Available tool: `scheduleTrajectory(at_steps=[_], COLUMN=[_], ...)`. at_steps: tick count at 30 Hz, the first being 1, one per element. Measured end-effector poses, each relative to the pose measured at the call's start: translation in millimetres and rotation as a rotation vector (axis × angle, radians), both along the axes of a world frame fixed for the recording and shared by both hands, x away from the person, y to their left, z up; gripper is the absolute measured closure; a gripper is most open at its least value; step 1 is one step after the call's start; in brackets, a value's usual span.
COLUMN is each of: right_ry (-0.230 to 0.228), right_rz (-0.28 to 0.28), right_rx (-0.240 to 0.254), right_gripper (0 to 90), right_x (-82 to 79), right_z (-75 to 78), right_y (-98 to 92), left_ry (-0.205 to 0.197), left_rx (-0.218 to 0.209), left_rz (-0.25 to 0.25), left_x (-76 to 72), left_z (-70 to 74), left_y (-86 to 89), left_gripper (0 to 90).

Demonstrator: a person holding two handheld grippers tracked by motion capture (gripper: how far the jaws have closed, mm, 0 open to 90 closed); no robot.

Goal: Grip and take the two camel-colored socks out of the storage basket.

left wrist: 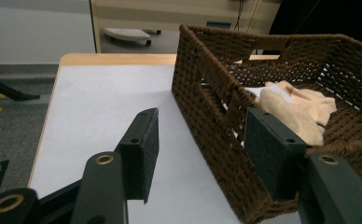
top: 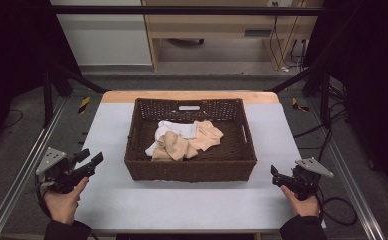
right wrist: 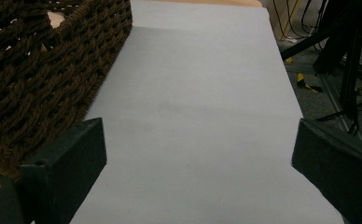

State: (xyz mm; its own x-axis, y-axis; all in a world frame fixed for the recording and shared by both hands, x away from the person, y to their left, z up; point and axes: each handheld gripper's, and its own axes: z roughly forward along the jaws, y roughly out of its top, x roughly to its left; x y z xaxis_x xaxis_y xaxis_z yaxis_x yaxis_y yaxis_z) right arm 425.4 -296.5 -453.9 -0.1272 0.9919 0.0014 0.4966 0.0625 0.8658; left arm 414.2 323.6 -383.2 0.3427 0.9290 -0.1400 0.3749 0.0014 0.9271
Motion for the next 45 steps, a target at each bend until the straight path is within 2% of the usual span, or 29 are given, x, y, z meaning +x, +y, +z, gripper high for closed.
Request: scheduleTrajectory(at_steps=[12,25,36,41,45], right_ry=[-0.002,-0.009,-0.01,-0.011,-0.011], right_rz=[-0.002,-0.002,0.001,-0.001,-0.002], right_rx=[-0.006,-0.009,-0.008,-0.007,-0.006], right_gripper=[3.5,3.7,3.7,3.6,3.5], right_x=[0.0,0.7,2.2,3.1,3.4], right_z=[0.9,1.9,2.0,1.6,1.6], right_y=[0.8,1.1,2.1,2.1,2.0], left_ry=[-0.03,-0.055,-0.062,-0.067,-0.067], left_rx=[0.001,0.026,0.032,0.015,0.026], left_rz=[-0.043,-0.07,-0.092,-0.107,-0.11], left_x=[8.9,19.4,33.5,42.9,49.7], left_z=[24.0,47.8,58.3,65.1,69.5], left_y=[-19.2,-44.2,-67.1,-78.8,-86.7], left_gripper=[46.9,46.1,44.9,42.8,42.7])
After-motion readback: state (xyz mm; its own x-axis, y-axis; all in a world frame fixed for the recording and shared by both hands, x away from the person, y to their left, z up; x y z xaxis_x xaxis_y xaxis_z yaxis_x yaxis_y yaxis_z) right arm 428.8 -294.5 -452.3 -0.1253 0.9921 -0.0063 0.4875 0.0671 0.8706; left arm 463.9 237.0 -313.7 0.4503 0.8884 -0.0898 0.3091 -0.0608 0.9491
